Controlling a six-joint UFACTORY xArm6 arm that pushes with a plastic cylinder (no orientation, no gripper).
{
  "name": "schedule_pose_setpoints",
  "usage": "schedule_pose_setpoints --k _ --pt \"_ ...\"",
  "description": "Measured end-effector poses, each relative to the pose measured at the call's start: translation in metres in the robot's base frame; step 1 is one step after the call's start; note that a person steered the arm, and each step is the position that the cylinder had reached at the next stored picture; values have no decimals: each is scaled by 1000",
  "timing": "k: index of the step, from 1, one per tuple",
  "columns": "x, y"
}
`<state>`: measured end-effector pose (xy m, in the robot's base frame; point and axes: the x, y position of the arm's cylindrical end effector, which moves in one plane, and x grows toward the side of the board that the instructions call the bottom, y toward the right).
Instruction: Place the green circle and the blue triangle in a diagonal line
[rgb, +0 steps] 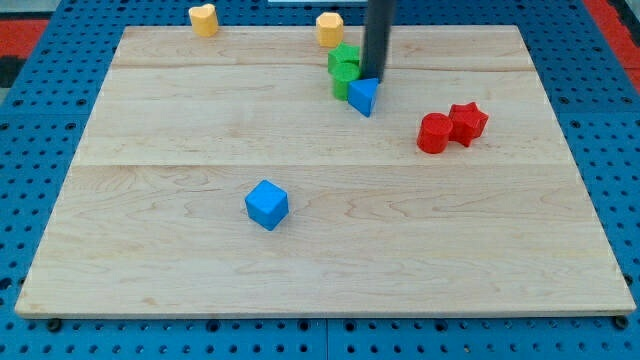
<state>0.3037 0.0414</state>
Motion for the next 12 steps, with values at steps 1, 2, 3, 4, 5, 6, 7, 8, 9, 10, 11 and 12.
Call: schedule_pose_setpoints --k 1,2,3,4,5,6,7,8,9,10,11,12 --pt "6 -16" --pt "36 -16" --pt "57 -15" --pt "58 5" --pt "48 33" --pt "32 73" --pt "31 113" --pt "39 139" --pt "26 156" --pt "5 156" --pt "-17 159" --pt "-46 164"
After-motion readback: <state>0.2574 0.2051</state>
